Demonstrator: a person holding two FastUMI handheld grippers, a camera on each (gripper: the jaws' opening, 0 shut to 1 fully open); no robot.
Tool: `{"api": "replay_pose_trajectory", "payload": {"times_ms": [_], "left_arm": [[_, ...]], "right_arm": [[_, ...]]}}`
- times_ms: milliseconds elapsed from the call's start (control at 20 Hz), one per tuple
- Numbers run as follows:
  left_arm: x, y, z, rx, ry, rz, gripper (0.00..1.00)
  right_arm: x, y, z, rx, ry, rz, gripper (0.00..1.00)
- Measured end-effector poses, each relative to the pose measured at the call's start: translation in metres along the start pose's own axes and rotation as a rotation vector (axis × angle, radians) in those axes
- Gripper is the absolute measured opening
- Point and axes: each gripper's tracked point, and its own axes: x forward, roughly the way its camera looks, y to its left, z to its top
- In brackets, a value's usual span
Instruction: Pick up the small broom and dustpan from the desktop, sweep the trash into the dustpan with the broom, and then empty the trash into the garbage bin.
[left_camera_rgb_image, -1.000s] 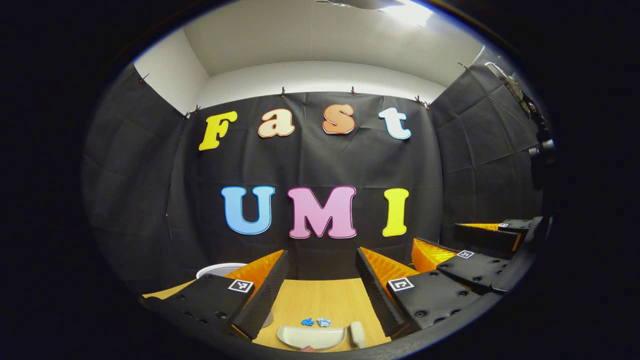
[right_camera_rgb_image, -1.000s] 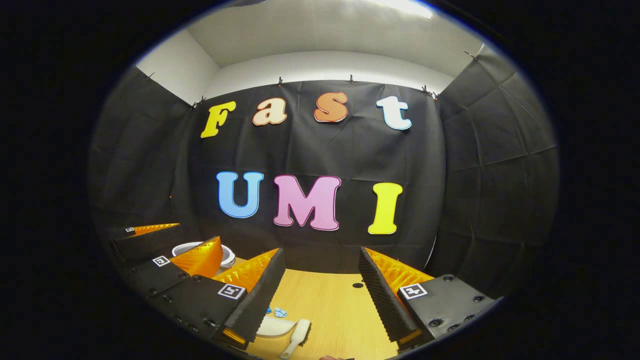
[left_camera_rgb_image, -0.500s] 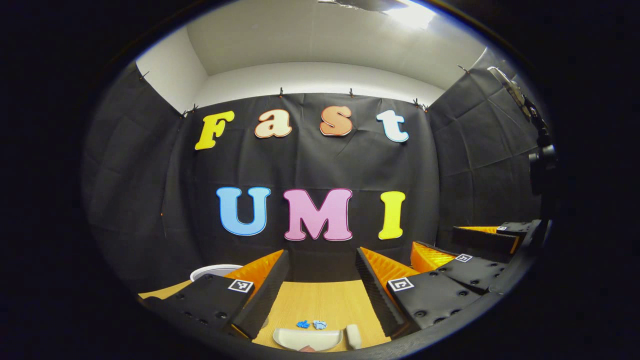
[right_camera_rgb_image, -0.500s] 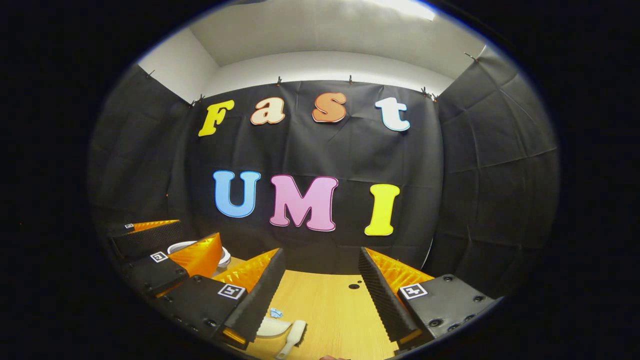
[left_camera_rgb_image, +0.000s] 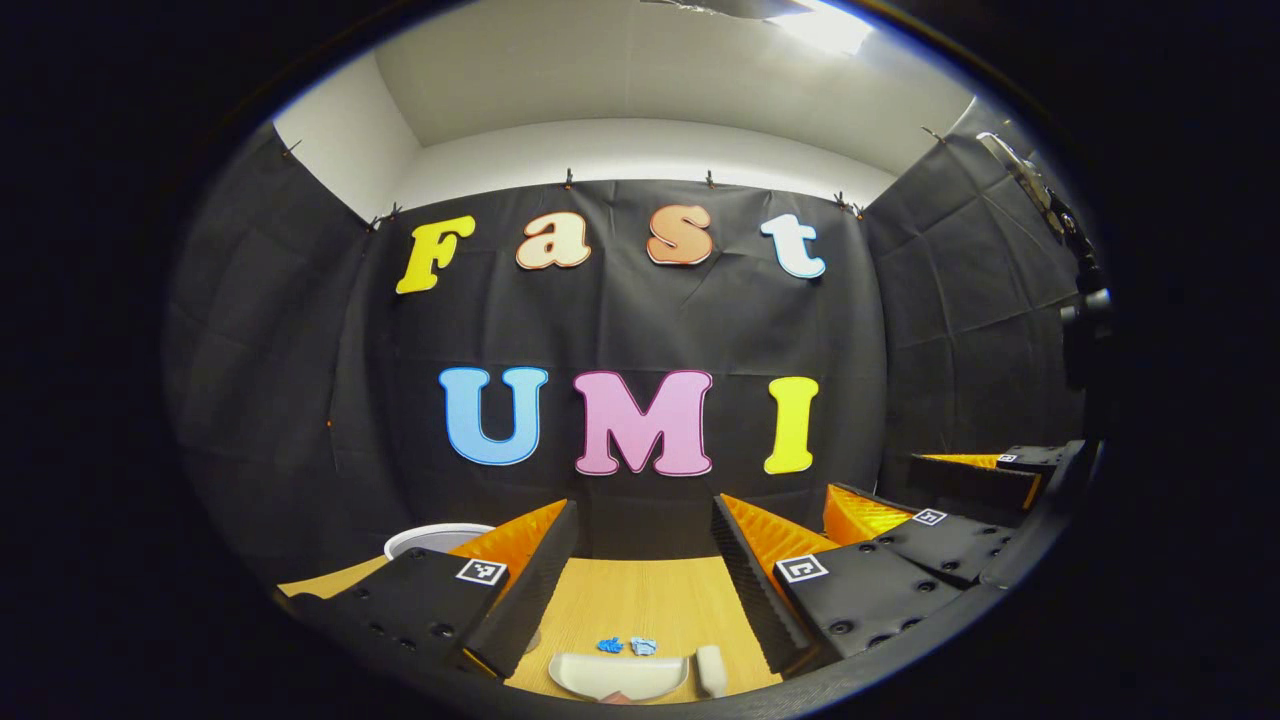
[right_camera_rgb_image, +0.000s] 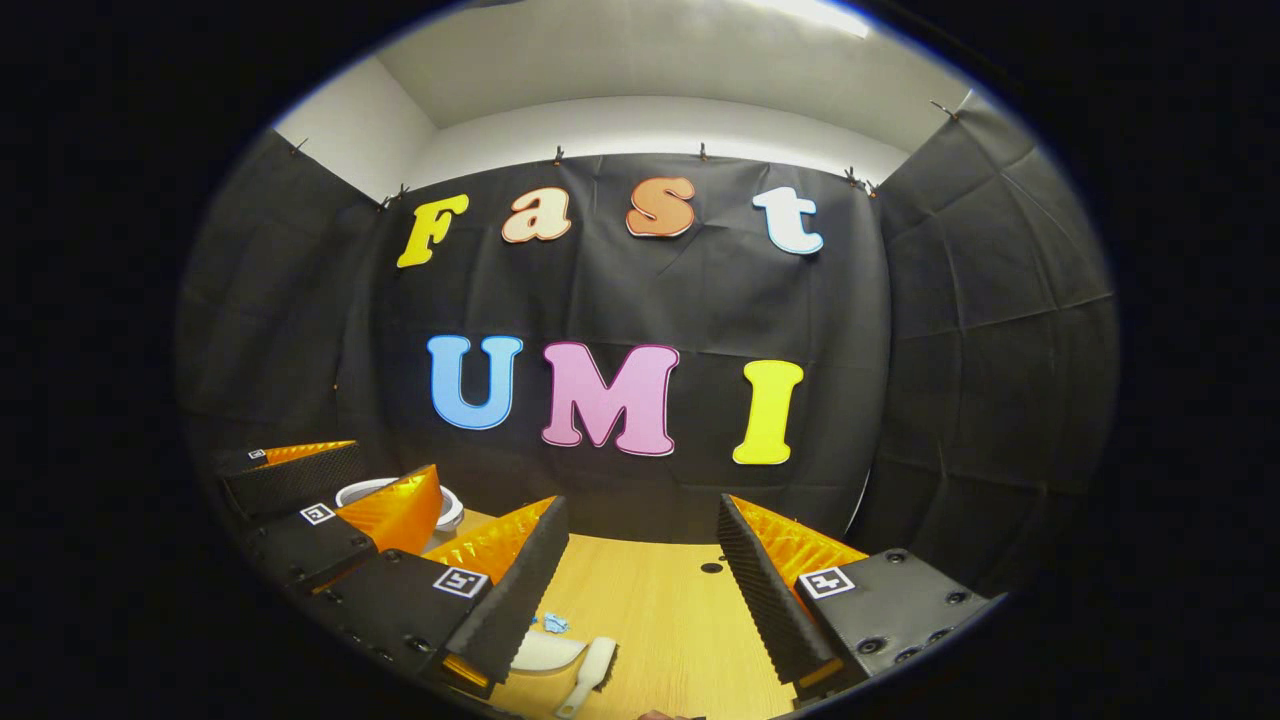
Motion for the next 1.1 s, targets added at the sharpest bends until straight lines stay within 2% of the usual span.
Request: {"api": "replay_pose_trajectory", "payload": {"times_ms": [850,1100], "left_arm": [[0.013,0.002,-0.019,-0.008,0.050,-0.025,0.80],[0.020,0.002,-0.035,-0.022,0.091,-0.033,0.80]], "right_arm": [[0.010,0.004,-0.024,-0.008,0.085,-0.002,0.96],[0.015,0.009,-0.042,-0.011,0.135,0.013,0.95]]}}
